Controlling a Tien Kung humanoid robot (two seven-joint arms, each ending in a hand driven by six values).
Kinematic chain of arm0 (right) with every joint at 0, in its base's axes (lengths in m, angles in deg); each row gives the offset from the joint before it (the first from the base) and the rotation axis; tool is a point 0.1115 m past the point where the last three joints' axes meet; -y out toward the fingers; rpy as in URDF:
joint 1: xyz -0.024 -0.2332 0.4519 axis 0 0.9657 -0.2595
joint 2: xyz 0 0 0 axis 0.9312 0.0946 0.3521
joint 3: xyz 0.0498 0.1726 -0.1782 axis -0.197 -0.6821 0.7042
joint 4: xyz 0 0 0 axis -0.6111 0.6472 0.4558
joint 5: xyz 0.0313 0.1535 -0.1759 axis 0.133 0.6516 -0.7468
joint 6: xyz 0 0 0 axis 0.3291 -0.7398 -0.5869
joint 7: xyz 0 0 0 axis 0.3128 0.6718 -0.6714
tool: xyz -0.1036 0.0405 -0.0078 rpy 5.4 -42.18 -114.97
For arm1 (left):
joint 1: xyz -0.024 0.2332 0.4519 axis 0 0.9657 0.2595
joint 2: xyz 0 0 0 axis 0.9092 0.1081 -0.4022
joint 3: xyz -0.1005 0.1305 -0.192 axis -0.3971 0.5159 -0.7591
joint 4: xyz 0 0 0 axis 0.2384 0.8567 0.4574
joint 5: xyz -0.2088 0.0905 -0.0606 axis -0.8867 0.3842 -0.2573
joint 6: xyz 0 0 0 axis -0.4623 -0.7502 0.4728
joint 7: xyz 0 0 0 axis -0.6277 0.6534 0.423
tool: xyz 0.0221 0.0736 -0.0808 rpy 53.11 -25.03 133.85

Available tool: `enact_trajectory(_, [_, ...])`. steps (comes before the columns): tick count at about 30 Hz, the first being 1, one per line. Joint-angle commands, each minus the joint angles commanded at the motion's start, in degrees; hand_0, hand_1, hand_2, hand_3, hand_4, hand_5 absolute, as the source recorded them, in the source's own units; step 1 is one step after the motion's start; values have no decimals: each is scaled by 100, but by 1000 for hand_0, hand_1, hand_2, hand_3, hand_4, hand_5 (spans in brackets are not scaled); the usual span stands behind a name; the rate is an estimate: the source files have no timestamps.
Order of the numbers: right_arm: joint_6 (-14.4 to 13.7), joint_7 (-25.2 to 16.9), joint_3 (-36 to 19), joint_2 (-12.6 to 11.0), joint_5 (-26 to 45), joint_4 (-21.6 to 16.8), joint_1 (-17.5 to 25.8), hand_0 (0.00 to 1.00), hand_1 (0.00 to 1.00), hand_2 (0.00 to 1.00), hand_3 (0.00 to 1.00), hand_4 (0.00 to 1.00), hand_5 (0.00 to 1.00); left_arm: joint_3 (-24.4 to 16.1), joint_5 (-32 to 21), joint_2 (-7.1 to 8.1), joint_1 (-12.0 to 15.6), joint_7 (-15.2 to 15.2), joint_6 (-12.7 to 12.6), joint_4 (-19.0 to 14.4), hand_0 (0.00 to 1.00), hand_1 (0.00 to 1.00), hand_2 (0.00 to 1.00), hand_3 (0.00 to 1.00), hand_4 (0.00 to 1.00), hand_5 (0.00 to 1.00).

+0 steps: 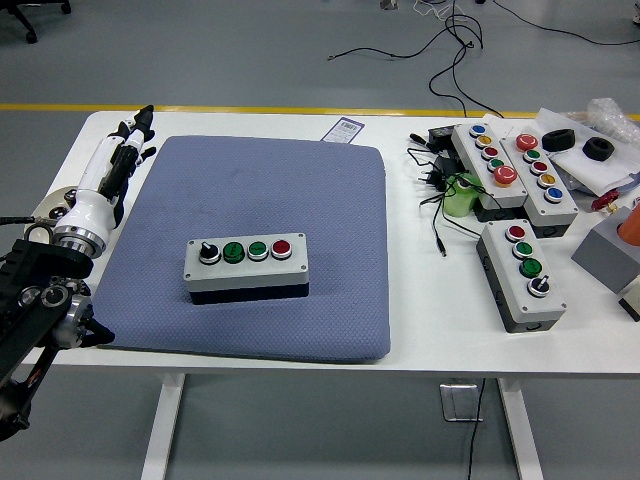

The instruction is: Pick up the button,place it on the desk,press the button,press the button

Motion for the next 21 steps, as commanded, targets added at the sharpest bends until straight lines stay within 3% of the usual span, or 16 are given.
enact_trajectory(21, [-15, 5, -46, 0, -58, 0, 4, 542, 667, 726, 623, 308, 131, -88, 255, -100, 167, 147, 246, -69, 866, 915, 961, 942, 612, 998])
